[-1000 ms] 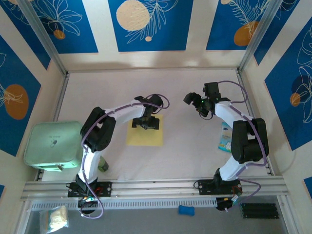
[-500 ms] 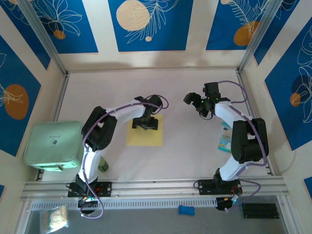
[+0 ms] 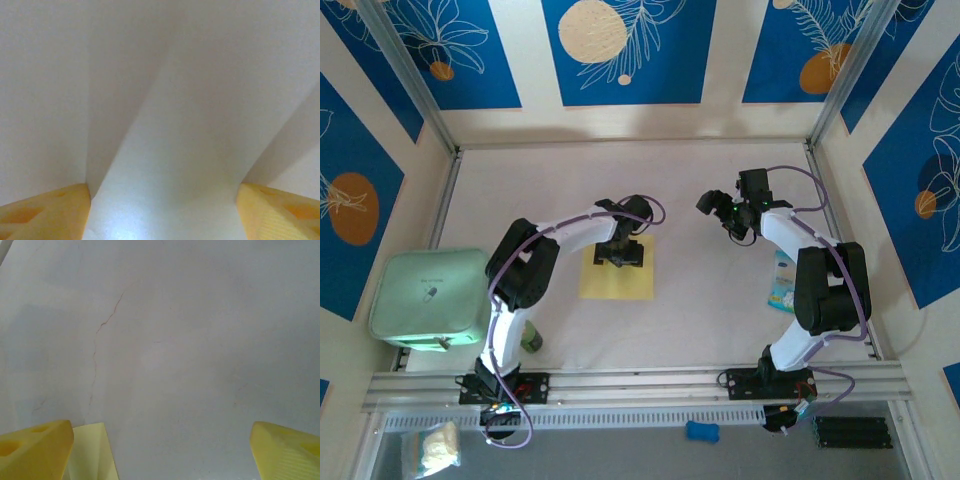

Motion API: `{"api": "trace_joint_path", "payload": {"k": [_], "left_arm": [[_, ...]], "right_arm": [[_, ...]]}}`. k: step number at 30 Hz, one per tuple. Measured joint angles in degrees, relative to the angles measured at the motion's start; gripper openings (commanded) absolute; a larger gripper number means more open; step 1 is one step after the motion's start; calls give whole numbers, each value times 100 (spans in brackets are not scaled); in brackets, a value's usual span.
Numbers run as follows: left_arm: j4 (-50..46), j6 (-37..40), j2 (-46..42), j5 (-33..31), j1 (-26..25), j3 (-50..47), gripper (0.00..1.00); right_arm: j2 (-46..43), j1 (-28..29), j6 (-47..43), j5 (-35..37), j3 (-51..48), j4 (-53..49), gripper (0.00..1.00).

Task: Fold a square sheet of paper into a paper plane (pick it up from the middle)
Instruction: First fold the square sheet of paper in half at the center of the table.

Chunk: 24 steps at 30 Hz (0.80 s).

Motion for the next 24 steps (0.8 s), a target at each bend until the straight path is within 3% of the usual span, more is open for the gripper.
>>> {"api": "trace_joint_path", "payload": {"k": [8,18,24], "left_arm": [[42,0,-35,2,0,-26,72],[240,-20,-173,17,2,-225,49],[435,72,-382,369,63,-433,34]], "right_arm": [[0,0,0,0,0,0,91],[0,0,4,7,0,-15,92],[-2,0,26,111,0,-129,91]]}}
